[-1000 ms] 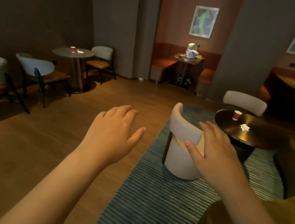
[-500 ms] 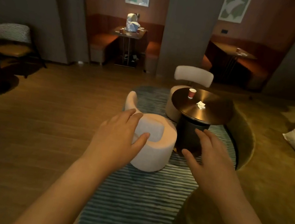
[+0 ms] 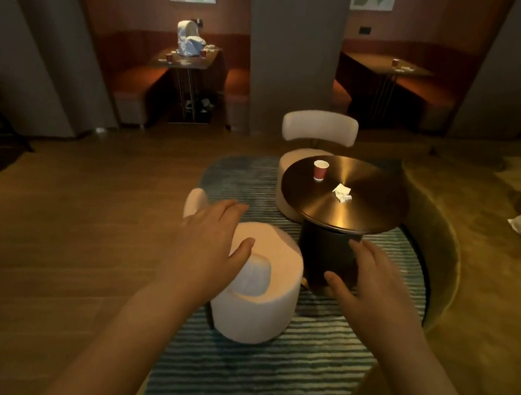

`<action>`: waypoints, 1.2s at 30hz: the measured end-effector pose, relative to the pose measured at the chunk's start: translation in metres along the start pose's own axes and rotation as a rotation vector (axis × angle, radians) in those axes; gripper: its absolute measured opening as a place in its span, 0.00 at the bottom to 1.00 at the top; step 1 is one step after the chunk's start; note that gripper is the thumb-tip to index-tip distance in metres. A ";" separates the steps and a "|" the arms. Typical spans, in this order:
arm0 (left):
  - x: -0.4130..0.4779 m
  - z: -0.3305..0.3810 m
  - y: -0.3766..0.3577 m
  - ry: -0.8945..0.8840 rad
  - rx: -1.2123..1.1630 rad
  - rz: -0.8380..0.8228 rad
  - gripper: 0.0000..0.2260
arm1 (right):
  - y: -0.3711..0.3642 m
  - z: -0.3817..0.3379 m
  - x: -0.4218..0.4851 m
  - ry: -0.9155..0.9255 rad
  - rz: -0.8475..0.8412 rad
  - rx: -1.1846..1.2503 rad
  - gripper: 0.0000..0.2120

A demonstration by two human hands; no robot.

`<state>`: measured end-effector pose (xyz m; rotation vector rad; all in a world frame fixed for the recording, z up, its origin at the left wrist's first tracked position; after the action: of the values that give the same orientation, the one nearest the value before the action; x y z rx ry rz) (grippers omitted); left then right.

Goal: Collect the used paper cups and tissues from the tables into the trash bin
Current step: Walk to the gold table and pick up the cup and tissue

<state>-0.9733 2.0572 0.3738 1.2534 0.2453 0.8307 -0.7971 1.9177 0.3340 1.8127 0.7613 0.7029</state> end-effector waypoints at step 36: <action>0.635 -0.043 -0.381 0.179 -0.081 -0.224 0.21 | -0.197 0.257 0.658 -0.079 -0.449 -0.017 0.27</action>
<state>-0.3996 2.4880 0.1838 1.0542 0.4828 0.7516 -0.2230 2.3324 0.1446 1.5658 1.0592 0.3394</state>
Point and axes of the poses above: each hand's wrist, its own x-axis towards the middle knuckle, its own y-axis out of the back of the hand, z = x × y, the point moved 1 cm from there along x, towards the middle knuckle, and after that the axes turned 6 degrees about -x, right-handed, at the moved point
